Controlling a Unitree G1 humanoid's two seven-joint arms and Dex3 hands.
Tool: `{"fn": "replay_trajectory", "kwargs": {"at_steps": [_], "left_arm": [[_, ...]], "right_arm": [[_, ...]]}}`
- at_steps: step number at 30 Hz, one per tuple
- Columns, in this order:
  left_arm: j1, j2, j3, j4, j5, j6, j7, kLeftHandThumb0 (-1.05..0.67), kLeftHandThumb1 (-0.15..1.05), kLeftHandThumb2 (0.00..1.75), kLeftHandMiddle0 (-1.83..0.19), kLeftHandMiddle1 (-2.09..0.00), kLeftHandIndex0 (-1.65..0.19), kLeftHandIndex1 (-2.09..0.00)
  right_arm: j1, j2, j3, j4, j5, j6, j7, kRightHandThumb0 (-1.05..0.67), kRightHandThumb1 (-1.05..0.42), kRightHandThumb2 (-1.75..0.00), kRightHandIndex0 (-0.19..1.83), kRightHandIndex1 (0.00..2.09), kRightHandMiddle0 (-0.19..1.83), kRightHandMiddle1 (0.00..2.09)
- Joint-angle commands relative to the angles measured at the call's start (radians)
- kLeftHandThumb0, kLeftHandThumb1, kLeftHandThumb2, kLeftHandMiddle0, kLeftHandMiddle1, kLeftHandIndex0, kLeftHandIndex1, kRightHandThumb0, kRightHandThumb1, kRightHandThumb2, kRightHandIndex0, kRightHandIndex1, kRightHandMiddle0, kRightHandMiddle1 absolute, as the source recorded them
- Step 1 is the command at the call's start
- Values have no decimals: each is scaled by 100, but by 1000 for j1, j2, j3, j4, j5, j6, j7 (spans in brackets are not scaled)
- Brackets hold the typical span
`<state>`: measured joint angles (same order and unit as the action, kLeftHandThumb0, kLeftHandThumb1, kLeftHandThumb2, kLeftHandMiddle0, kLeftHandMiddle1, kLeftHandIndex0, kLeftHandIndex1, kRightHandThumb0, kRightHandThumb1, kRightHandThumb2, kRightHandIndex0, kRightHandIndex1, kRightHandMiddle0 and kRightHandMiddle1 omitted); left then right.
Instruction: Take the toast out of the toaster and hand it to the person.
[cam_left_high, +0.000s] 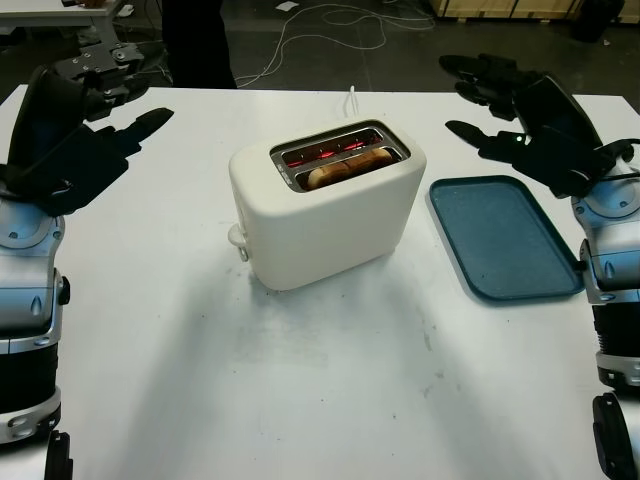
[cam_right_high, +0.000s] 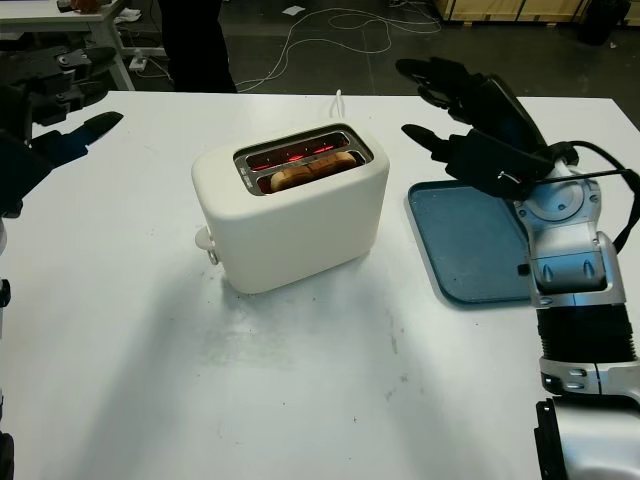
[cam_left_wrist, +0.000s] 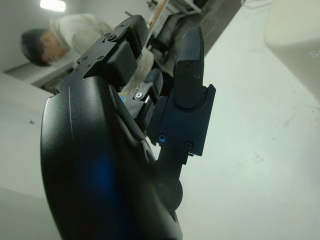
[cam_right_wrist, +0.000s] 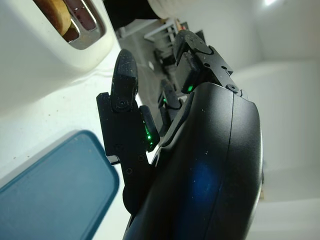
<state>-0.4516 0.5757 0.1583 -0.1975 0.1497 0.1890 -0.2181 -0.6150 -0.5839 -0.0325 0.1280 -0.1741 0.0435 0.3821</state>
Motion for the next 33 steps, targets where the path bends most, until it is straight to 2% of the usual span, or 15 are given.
{"fn": "replay_trajectory", "kwargs": {"at_steps": [1, 8, 14, 19, 28, 33], "left_arm": [[-8, 17, -15, 0, 19, -17, -8, -39, 92, 13, -68, -11, -64, -7], [-1, -9, -6, 16, -8, -20, -7, -42, 92, 12, -65, -12, -63, -6], [14, -15, -5, -8, -4, -1, -5, -40, 92, 14, -62, -12, -60, -5], [22, -31, -5, -12, -18, 2, -6, -37, 92, 16, -61, -13, -59, -5], [28, -30, -10, -6, -9, -10, -6, -44, 92, 17, -61, -17, -60, -5], [28, -31, -10, -12, -12, 0, -10, -42, 92, 17, -60, -19, -60, -5]], "right_arm": [[-11, -12, 3, -3, -6, -21, -1, -27, -92, -36, 44, 7, 43, 4], [3, -8, 0, -12, 3, -23, 4, -25, -92, -36, 43, 5, 43, 3], [8, 6, -2, -10, 26, -14, 13, -25, -92, -38, 40, 3, 39, 0], [10, -11, 1, -14, 3, -27, 5, -26, -92, -37, 43, 4, 42, 2], [12, -2, -3, -7, 7, -39, -2, -28, -92, -37, 43, 3, 42, 1], [14, 2, -8, -25, 15, -11, 3, -27, -92, -37, 42, 2, 41, 1]]}}
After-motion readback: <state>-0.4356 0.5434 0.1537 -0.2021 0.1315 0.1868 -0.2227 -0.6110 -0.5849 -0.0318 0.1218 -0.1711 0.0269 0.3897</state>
